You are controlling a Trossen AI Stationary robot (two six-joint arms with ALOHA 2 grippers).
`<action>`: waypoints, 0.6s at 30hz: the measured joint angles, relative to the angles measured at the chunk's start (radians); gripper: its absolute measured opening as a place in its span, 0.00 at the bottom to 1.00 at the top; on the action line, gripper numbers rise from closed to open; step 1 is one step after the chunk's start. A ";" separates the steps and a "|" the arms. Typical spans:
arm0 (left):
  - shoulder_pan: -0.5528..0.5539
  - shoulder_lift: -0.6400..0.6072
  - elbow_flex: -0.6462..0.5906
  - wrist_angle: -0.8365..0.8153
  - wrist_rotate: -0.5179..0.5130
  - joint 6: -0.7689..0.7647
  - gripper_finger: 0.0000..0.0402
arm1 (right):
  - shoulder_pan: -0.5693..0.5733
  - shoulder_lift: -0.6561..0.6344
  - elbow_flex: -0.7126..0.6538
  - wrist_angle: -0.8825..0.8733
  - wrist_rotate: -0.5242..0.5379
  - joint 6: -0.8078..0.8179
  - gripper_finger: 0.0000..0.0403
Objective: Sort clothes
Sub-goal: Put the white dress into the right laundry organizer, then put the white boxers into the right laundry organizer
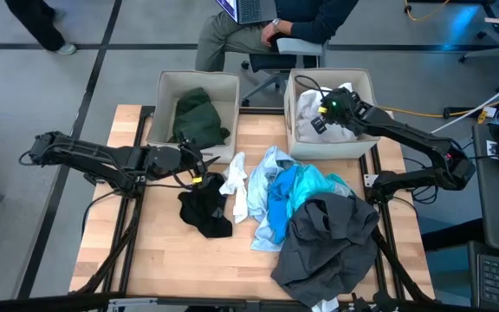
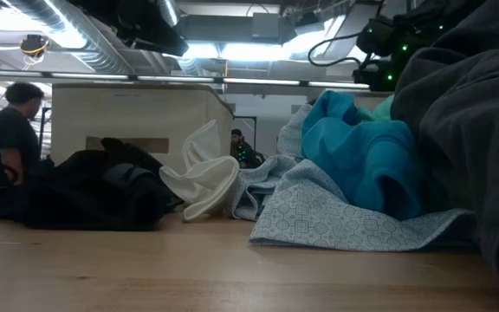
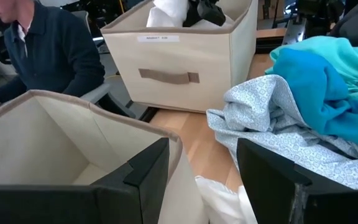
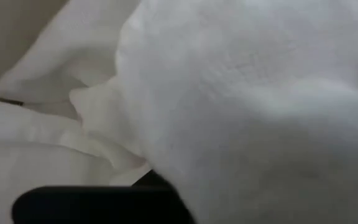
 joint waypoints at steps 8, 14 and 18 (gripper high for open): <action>0.000 0.000 0.000 -0.048 0.000 -0.026 0.45 | 0.000 0.000 0.099 -0.123 -0.038 -0.005 0.47; 0.000 0.000 0.000 -0.048 0.000 -0.026 0.45 | 0.001 0.000 0.276 -0.312 -0.039 -0.005 0.69; 0.000 0.000 0.000 -0.048 0.000 -0.026 0.45 | 0.016 -0.001 0.415 -0.416 -0.114 0.049 0.74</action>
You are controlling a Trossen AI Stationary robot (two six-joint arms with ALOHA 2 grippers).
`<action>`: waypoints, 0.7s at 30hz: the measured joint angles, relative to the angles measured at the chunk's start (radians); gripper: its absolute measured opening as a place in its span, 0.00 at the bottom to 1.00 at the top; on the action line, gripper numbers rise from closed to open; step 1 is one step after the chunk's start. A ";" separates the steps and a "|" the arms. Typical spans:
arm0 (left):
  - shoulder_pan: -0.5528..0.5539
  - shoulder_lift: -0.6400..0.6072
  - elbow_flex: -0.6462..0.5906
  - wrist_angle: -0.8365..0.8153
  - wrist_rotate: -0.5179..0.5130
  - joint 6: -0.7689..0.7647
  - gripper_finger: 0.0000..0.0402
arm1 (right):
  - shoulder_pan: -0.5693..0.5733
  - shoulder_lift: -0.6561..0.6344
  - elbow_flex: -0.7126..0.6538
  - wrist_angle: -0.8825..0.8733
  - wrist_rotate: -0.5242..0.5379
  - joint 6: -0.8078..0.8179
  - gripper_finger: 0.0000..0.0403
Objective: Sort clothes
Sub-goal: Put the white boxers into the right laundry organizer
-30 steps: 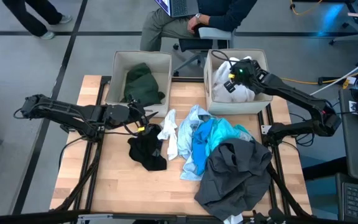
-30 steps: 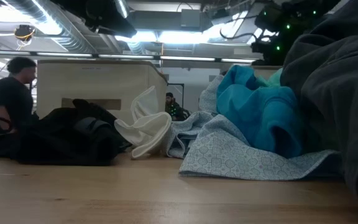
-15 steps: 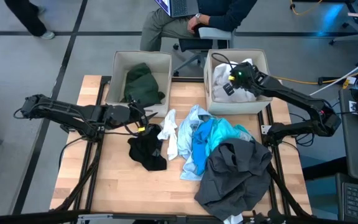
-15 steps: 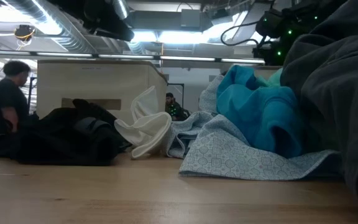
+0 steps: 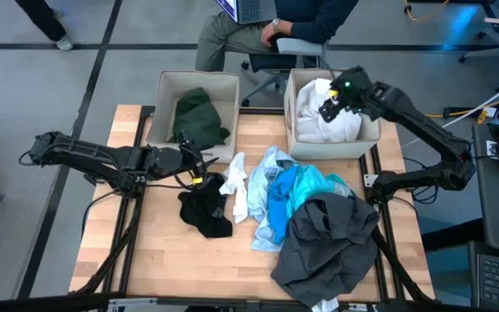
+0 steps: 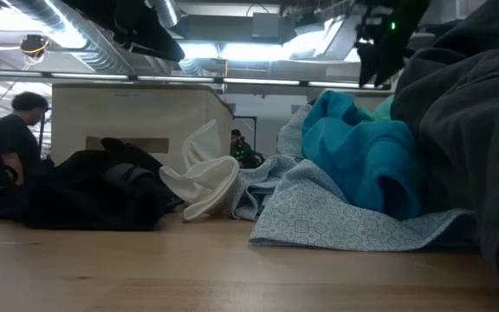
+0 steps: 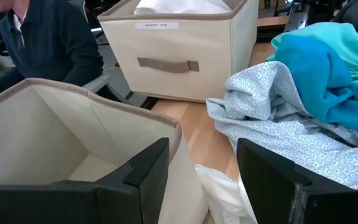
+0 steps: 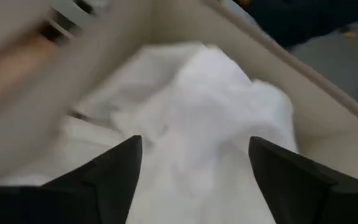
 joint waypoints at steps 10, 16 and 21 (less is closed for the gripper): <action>0.000 0.000 0.000 -0.023 0.000 -0.016 0.45 | 0.318 0.021 0.025 0.202 -0.185 0.035 0.74; 0.000 0.000 0.000 -0.031 0.000 -0.014 0.45 | 0.511 0.104 0.024 0.301 -0.128 0.032 0.74; 0.000 0.000 0.000 -0.054 0.000 -0.013 0.45 | 0.622 0.206 0.022 0.386 -0.112 -0.001 0.74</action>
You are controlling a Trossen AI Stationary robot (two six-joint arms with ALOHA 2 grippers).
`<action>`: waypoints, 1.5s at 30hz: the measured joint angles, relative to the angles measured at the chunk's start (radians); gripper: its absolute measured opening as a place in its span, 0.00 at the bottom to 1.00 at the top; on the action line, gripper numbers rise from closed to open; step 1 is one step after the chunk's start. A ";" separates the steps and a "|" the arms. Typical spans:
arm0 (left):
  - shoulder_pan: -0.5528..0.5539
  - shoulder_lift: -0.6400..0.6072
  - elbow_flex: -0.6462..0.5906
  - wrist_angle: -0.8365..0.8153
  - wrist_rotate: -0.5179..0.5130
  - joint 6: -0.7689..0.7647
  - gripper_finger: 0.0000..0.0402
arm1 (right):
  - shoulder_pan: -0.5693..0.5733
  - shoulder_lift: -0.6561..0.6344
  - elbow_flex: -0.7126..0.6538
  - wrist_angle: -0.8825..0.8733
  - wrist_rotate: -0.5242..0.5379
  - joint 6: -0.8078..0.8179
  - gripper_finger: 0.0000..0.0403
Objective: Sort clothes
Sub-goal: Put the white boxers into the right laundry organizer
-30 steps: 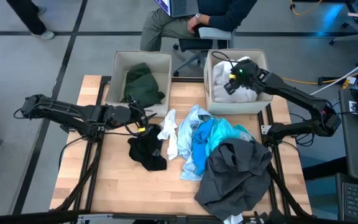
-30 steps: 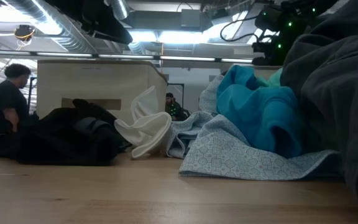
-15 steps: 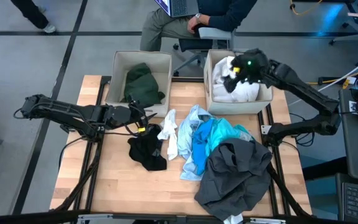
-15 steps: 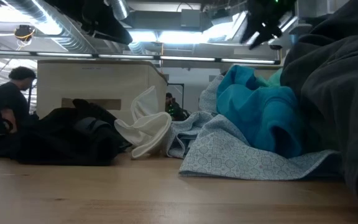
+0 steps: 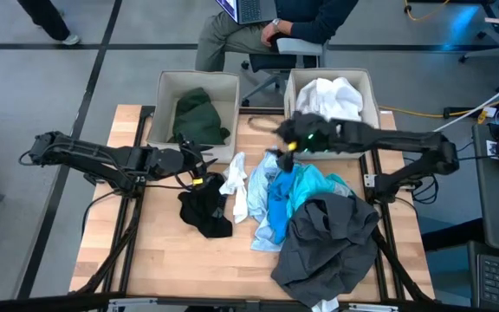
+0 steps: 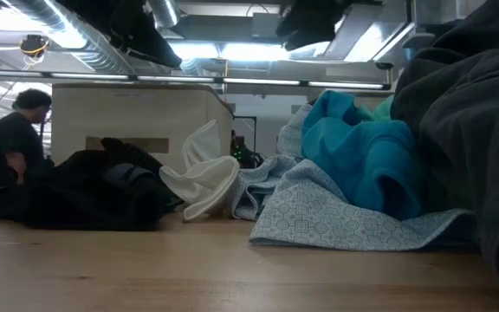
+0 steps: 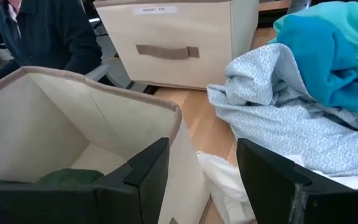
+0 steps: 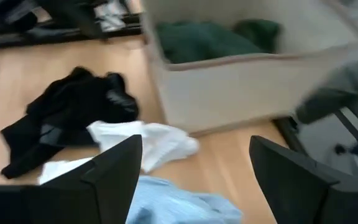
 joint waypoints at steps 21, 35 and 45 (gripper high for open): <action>-0.129 -0.116 0.000 -0.059 0.000 0.045 0.45 | 0.122 0.374 0.000 0.311 0.009 -0.070 0.74; -0.134 -0.143 0.000 -0.084 0.000 0.015 0.45 | 0.122 0.535 0.000 0.419 0.010 0.035 0.74; -0.134 -0.143 0.000 -0.100 0.000 0.000 0.45 | 0.120 0.647 0.000 0.421 0.114 0.036 0.74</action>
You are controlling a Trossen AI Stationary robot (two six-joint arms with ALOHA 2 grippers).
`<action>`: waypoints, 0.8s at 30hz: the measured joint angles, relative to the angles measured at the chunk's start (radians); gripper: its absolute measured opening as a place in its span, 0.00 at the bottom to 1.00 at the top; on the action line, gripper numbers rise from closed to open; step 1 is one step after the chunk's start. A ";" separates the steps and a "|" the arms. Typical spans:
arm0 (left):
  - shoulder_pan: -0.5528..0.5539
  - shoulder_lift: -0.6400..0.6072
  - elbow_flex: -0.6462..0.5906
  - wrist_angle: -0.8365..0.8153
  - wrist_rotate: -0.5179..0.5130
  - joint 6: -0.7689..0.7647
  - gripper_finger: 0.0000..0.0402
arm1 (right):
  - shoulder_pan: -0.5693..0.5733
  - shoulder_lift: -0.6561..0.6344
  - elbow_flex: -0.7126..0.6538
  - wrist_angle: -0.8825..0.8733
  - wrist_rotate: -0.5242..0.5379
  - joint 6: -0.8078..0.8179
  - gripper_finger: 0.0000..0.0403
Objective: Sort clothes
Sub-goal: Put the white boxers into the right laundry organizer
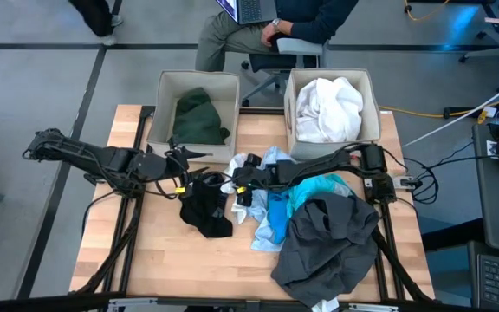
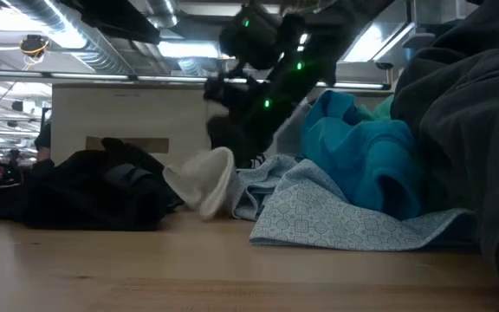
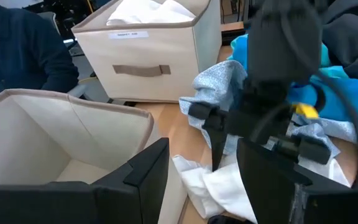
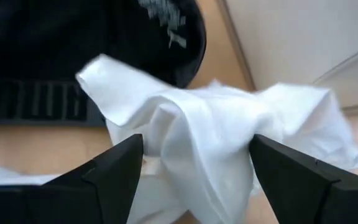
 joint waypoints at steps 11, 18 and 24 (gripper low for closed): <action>0.000 0.000 0.000 0.001 0.000 0.003 0.45 | -0.006 0.109 0.007 0.013 0.024 -0.005 0.60; 0.000 0.001 0.000 0.005 0.000 -0.002 0.45 | -0.005 0.112 0.005 0.004 0.025 -0.011 0.26; 0.000 0.010 0.001 0.022 0.000 -0.010 0.45 | -0.004 0.098 0.002 0.003 0.035 -0.035 0.11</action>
